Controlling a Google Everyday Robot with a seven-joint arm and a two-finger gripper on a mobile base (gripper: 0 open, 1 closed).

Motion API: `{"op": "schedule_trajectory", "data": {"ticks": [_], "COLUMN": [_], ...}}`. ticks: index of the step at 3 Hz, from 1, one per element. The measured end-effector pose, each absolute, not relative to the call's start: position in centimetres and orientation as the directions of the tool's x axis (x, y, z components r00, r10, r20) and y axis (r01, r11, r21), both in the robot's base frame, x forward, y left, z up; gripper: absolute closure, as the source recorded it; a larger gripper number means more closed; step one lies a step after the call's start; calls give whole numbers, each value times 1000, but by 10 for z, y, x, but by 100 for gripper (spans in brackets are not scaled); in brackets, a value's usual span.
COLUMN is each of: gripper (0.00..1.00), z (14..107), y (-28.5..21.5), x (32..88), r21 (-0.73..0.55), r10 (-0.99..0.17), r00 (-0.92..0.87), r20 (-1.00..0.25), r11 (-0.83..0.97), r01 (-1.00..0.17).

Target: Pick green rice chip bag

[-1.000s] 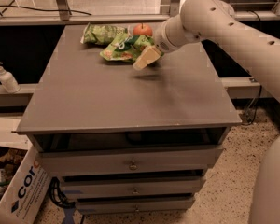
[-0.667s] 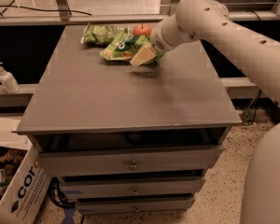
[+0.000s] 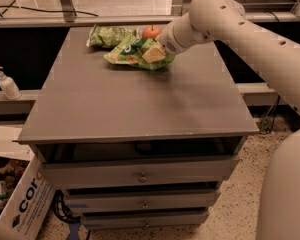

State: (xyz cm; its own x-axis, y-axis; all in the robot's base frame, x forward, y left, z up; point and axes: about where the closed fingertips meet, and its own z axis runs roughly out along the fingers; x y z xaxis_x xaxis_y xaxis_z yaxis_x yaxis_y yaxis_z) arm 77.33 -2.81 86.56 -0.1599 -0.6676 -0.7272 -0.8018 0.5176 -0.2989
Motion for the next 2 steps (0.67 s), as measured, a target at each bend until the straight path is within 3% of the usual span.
{"op": "schedule_trajectory", "data": {"ticks": [1,2], "gripper": [88,100], "z": [874,889], "y": [-28,-33], "x": [758,730], "r21": [-285,-289], "r10": [-657,-650], "r00": [-141,-91], "r20": [-741,-754], "r11": [497,454], "r01": [-819,-843]}}
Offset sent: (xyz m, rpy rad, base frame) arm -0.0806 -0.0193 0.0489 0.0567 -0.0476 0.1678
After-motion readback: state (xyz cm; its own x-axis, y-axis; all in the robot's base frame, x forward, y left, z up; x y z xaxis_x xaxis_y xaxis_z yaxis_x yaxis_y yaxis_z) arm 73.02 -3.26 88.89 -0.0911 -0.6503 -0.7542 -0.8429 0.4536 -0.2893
